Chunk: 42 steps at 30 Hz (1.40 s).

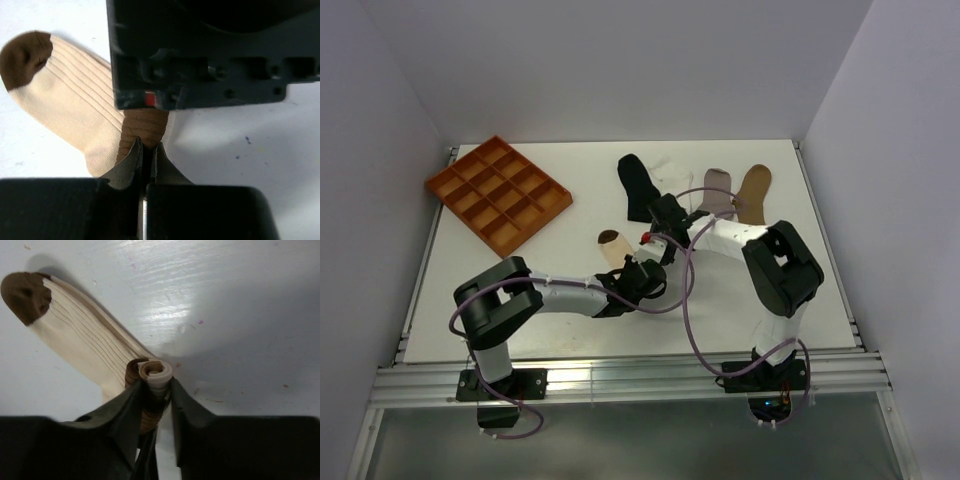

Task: Roll the socks
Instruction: Roll the sock at the center of the board.

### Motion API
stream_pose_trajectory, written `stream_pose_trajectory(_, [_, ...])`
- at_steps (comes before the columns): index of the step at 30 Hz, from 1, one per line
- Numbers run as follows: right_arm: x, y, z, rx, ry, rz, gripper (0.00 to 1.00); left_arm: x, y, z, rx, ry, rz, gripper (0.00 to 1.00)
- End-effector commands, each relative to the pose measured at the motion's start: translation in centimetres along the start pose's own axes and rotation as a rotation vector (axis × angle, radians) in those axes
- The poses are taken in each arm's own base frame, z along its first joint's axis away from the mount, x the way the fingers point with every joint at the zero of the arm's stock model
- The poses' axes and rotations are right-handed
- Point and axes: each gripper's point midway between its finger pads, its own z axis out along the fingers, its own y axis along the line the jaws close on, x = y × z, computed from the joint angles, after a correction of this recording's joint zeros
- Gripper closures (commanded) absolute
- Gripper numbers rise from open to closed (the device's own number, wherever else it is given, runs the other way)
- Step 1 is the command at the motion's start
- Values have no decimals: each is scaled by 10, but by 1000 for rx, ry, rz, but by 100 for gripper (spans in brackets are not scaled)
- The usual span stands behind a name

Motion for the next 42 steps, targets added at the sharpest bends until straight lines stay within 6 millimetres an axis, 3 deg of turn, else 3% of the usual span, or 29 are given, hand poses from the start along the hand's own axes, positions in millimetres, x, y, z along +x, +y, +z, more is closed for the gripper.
stream_pose_trajectory(1, [-1, -3, -20, -37, -29, -10, 61, 39, -20, -8, 187, 181, 23, 99])
stream_pose_trajectory(2, [-6, -7, -22, -34, -51, 0, 56, 29, -33, -15, 275, 176, -26, 100])
stream_pose_trajectory(4, [-13, -2, -34, -61, -97, 2, 47, 19, -37, -18, 343, 179, -94, 100])
stream_pose_trajectory(6, [-19, -5, -40, -60, -143, 15, 45, 10, -49, -27, 459, 197, -168, 100])
stream_pose_trajectory(12, [-28, -16, -58, -71, -262, 88, 45, -7, -42, -22, 639, 302, -363, 100])
stream_pose_trajectory(19, [-15, -47, -57, -25, -288, 165, 46, 15, -46, 0, 660, 441, -371, 100])
stream_pose_trajectory(30, [-15, -55, -54, -6, -307, 204, 47, 22, -40, 11, 659, 542, -421, 100])
stream_pose_trajectory(42, [-2, -68, -30, 40, -245, 237, 48, 30, -42, 20, 652, 618, -490, 99])
